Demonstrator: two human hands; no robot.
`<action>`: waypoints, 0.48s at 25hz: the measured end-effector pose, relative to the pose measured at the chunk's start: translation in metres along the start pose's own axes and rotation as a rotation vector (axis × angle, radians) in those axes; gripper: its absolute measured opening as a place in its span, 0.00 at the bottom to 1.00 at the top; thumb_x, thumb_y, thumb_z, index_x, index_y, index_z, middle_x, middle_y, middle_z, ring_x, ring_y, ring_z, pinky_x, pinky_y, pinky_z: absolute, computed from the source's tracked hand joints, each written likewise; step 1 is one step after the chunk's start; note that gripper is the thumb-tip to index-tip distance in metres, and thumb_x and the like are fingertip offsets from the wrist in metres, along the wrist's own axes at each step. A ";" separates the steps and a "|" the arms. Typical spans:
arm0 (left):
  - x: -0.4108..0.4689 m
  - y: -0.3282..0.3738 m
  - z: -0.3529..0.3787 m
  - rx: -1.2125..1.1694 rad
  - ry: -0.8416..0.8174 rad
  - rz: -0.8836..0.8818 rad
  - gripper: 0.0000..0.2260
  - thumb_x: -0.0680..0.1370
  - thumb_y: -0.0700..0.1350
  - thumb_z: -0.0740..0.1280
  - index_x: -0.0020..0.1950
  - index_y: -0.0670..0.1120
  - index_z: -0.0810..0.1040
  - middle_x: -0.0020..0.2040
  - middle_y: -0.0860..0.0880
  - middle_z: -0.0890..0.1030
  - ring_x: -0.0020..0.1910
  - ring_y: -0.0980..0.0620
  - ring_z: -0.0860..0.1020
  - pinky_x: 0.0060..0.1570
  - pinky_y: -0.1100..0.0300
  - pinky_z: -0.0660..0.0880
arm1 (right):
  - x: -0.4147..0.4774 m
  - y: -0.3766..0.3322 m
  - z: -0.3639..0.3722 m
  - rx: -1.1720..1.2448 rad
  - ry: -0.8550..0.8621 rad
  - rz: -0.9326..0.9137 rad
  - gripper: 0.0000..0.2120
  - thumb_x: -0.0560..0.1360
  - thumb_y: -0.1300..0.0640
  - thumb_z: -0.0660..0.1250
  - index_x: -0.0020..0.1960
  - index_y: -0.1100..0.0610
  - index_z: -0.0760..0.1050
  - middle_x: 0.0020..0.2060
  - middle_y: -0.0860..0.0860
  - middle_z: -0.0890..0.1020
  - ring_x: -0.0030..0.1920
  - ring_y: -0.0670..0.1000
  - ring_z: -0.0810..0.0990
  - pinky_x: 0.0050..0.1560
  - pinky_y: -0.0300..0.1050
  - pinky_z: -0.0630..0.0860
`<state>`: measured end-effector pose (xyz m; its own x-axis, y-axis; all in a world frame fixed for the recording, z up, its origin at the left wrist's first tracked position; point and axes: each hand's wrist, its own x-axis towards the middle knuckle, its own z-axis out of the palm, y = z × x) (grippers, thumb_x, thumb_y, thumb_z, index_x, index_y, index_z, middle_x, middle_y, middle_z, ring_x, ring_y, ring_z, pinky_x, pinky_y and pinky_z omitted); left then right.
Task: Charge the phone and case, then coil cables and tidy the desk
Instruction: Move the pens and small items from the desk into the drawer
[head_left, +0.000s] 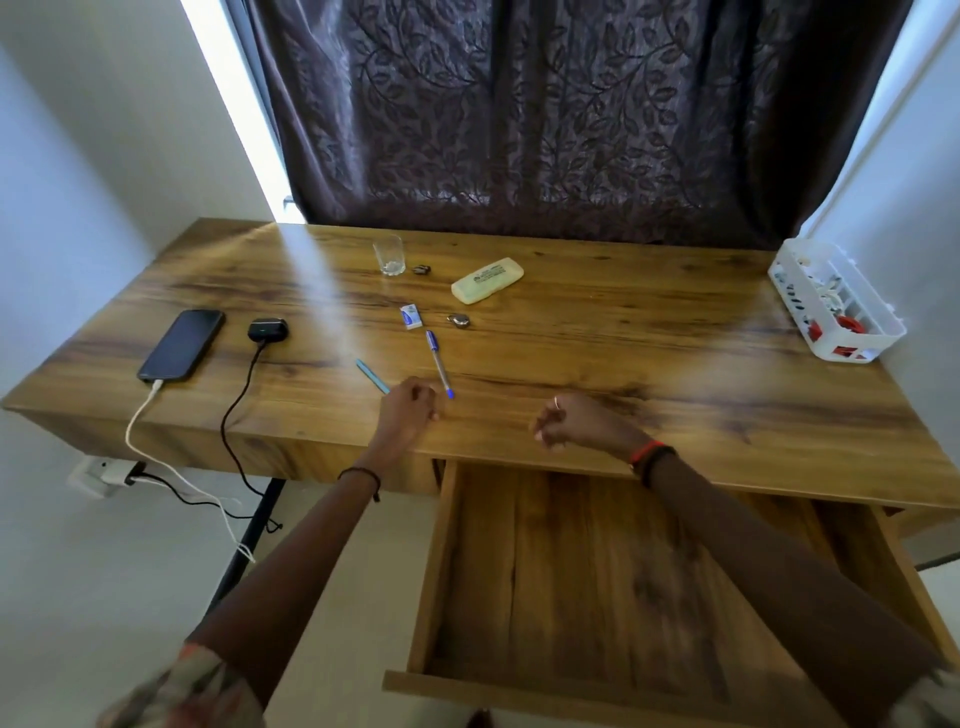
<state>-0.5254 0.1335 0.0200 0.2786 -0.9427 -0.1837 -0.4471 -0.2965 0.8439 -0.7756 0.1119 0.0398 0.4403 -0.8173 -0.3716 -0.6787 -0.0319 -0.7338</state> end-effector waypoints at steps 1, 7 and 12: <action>0.014 -0.010 -0.008 0.034 0.065 -0.049 0.10 0.80 0.42 0.59 0.53 0.37 0.75 0.42 0.42 0.81 0.35 0.50 0.77 0.35 0.59 0.74 | 0.021 -0.011 0.005 0.017 0.069 -0.001 0.07 0.73 0.66 0.66 0.50 0.60 0.78 0.41 0.50 0.81 0.40 0.45 0.79 0.37 0.33 0.74; 0.050 -0.044 -0.033 0.105 0.201 -0.253 0.22 0.79 0.50 0.64 0.61 0.33 0.65 0.58 0.35 0.75 0.57 0.38 0.75 0.43 0.54 0.67 | 0.128 -0.042 0.046 -0.008 0.334 0.085 0.02 0.74 0.62 0.65 0.45 0.57 0.74 0.46 0.54 0.81 0.48 0.53 0.79 0.48 0.46 0.77; 0.079 -0.060 -0.035 0.223 0.087 -0.242 0.19 0.76 0.53 0.65 0.48 0.35 0.77 0.43 0.40 0.81 0.44 0.40 0.81 0.40 0.53 0.75 | 0.165 -0.058 0.071 -0.081 0.325 0.167 0.16 0.72 0.45 0.69 0.44 0.58 0.71 0.35 0.50 0.73 0.35 0.48 0.72 0.33 0.43 0.69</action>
<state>-0.4462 0.0819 -0.0275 0.4663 -0.8271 -0.3137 -0.5311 -0.5454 0.6485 -0.6221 0.0197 -0.0195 0.1193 -0.9546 -0.2730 -0.7751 0.0823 -0.6265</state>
